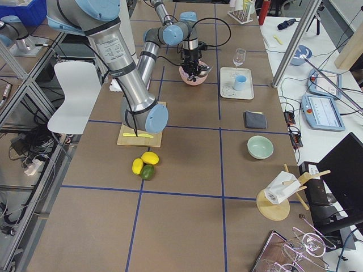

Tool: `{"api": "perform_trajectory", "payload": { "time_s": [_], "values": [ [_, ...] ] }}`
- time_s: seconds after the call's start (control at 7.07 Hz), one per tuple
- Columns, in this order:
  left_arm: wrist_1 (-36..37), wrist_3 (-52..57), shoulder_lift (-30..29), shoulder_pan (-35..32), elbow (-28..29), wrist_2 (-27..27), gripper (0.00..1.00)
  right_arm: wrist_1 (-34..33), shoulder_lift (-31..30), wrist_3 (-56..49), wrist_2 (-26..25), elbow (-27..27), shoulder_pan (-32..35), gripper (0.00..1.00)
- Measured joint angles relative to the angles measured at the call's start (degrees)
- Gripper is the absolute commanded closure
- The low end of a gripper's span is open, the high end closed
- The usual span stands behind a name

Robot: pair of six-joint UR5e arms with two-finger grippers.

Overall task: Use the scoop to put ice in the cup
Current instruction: 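Hold the bowl rim with left gripper while right brings scoop over ice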

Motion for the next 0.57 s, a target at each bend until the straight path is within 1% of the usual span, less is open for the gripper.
{"api": "perform_trajectory", "payload": {
  "time_s": [0.28,0.57],
  "values": [
    [0.1,-1.4,-0.9,0.1,0.7,-0.1,0.00,-0.4,-0.2,-0.1,-1.1,0.0,-1.3,1.00],
    [0.1,-1.1,-1.5,0.1,1.5,-0.1,0.00,-2.8,0.5,-0.1,-1.2,0.1,-2.1,1.00]
  ]
}}
